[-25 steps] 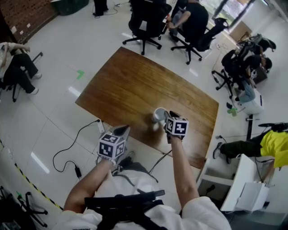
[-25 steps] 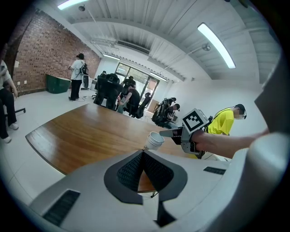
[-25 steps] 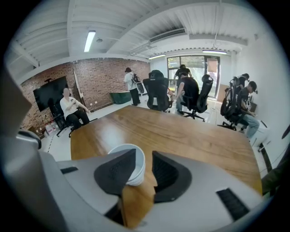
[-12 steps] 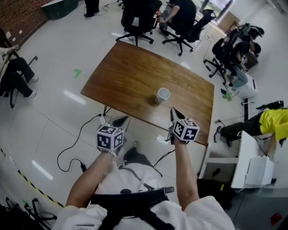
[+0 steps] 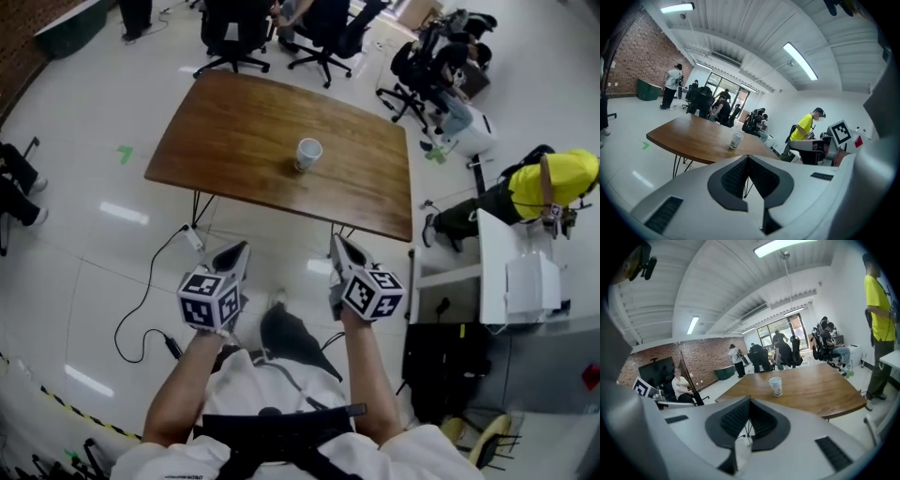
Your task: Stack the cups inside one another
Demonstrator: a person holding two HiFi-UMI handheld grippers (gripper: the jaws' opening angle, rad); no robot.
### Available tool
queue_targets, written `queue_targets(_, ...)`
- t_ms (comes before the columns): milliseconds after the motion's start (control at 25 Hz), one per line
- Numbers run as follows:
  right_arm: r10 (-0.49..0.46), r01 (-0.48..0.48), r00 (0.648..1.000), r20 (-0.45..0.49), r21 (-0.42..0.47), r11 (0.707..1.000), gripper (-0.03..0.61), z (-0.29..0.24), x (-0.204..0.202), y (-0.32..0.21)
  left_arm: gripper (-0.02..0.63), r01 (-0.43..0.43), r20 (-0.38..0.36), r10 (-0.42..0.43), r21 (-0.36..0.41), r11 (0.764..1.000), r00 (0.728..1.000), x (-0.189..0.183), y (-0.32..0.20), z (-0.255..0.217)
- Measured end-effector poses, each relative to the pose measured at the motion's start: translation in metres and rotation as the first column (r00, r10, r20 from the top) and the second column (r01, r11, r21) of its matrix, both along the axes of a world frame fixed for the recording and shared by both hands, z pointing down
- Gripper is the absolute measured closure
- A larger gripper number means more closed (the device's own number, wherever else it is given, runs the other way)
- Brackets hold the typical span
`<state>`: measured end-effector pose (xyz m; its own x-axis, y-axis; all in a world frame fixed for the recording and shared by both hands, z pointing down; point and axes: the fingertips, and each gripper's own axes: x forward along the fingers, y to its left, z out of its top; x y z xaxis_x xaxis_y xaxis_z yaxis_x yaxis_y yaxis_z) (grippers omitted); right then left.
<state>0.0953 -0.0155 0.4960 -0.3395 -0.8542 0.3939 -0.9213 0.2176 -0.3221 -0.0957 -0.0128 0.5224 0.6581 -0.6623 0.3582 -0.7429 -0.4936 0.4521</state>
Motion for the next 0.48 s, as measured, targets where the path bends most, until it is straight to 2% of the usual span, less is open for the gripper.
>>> queue_targets(160, 0.010, -0.010, 1.000, -0.003, 0.011, 1.000, 0.578, -0.006, -0.005, 0.038, 0.618, -0.017, -0.005, 0.017, 0.010, 1.000, 1.000, 0.001, 0.022, -0.002)
queue_targets(480, 0.047, -0.046, 0.998, -0.037, 0.008, 0.999, 0.579, -0.012, 0.018, 0.075, 0.618, -0.049, 0.002, 0.048, 0.035, 0.998, 0.999, 0.032, 0.036, -0.024)
